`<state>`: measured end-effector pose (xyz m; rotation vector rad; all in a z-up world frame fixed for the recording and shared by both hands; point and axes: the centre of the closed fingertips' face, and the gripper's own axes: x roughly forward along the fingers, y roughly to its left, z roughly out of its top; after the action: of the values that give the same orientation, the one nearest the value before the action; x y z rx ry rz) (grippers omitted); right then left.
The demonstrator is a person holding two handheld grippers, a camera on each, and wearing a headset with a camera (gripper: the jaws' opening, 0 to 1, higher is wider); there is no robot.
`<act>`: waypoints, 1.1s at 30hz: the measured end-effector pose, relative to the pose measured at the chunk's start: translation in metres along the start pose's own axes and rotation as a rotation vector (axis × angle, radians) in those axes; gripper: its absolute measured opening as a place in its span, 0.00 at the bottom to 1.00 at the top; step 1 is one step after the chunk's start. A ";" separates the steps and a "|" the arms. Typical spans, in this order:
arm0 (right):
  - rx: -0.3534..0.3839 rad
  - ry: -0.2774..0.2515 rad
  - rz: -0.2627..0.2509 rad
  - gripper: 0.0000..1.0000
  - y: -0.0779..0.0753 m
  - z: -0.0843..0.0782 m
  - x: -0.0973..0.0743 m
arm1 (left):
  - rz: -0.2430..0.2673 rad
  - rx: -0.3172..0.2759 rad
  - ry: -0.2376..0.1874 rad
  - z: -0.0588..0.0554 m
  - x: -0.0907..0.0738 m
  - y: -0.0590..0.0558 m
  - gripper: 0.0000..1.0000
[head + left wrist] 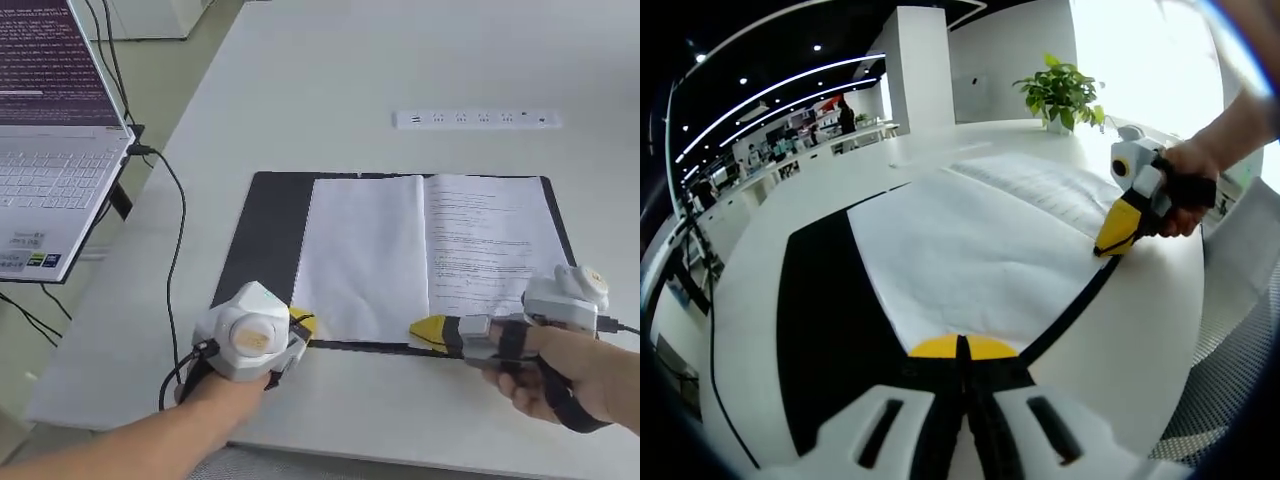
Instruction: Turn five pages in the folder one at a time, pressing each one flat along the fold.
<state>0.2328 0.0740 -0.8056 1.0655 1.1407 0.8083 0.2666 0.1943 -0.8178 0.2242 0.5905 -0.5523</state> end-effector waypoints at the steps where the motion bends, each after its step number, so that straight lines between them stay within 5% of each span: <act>1: 0.003 0.001 0.000 0.00 -0.001 -0.002 -0.001 | 0.000 0.001 0.001 0.000 0.000 0.000 0.00; 7: -0.011 0.025 -0.022 0.00 -0.004 -0.022 -0.007 | 0.000 0.014 0.006 0.000 0.000 0.000 0.00; 14: -0.015 0.009 0.026 0.00 0.013 -0.030 -0.013 | 0.010 -0.025 0.007 0.001 -0.001 -0.001 0.00; 24: -0.068 -0.129 0.081 0.00 0.043 -0.009 -0.038 | 0.019 -0.046 0.051 0.002 -0.002 -0.002 0.00; 33: -0.120 -0.293 0.082 0.00 0.062 0.013 -0.080 | 0.021 -0.096 -0.001 0.018 -0.020 -0.007 0.07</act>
<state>0.2263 0.0170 -0.7215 1.0942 0.7965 0.7464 0.2570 0.1911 -0.7917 0.1390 0.6116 -0.5021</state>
